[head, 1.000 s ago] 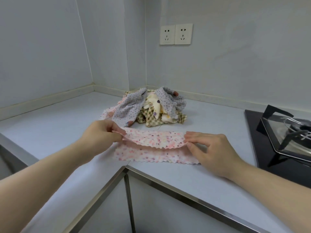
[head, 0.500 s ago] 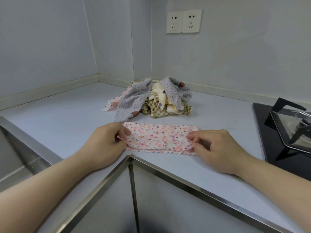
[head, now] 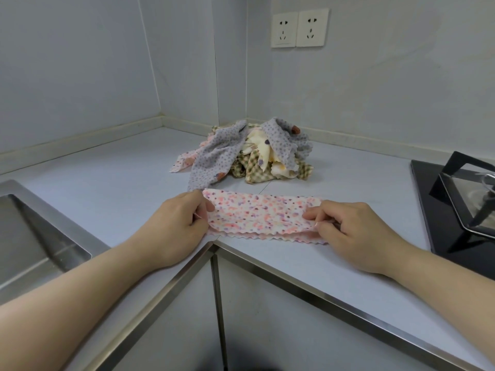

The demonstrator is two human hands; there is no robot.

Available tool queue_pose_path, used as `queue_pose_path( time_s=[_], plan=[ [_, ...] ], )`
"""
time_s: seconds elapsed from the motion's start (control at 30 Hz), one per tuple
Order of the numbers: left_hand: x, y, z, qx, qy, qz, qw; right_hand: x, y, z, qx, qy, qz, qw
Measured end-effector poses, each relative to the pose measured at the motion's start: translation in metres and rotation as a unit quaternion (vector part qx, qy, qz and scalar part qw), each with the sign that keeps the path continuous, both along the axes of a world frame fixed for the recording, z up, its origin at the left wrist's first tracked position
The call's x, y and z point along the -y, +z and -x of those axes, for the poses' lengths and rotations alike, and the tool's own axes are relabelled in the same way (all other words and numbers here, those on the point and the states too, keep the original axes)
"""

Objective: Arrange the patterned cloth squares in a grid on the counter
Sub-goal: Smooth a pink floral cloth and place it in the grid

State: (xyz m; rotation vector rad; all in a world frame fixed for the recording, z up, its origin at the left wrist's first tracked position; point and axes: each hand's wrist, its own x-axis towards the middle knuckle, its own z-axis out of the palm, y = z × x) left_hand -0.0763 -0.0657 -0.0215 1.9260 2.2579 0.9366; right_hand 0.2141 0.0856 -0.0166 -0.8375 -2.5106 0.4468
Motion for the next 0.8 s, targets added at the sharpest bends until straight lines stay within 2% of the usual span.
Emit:
queue_pose_path(
  time_s=[0.23, 0.43, 0.53, 0.6, 0.7, 0.8],
  plan=[
    [0.001, 0.002, -0.001, 0.009, 0.007, 0.019, 1.000, -0.004, -0.002, 0.000, 0.021, -0.009, -0.008, 1.000],
    [0.003, 0.001, -0.001, -0.070, -0.006, 0.041, 0.997, 0.001, 0.002, 0.000, 0.095, 0.005, -0.070, 0.993],
    [0.008, 0.004, 0.001, -0.193, 0.026, 0.040, 0.980, 0.005, 0.006, 0.000, 0.125, 0.003, -0.129, 0.984],
    [0.011, 0.007, -0.001, -0.240, 0.046, 0.030, 0.969, 0.005, 0.007, 0.001, 0.140, 0.004, -0.159, 0.977],
    [0.012, 0.016, -0.013, -0.247, 0.059, -0.009, 0.967, 0.007, 0.011, 0.008, 0.146, -0.023, -0.183, 0.972],
    [0.000, 0.031, -0.030, -0.221, 0.021, -0.010, 0.975, 0.013, 0.021, 0.022, 0.124, -0.035, -0.181, 0.975]
  ],
)
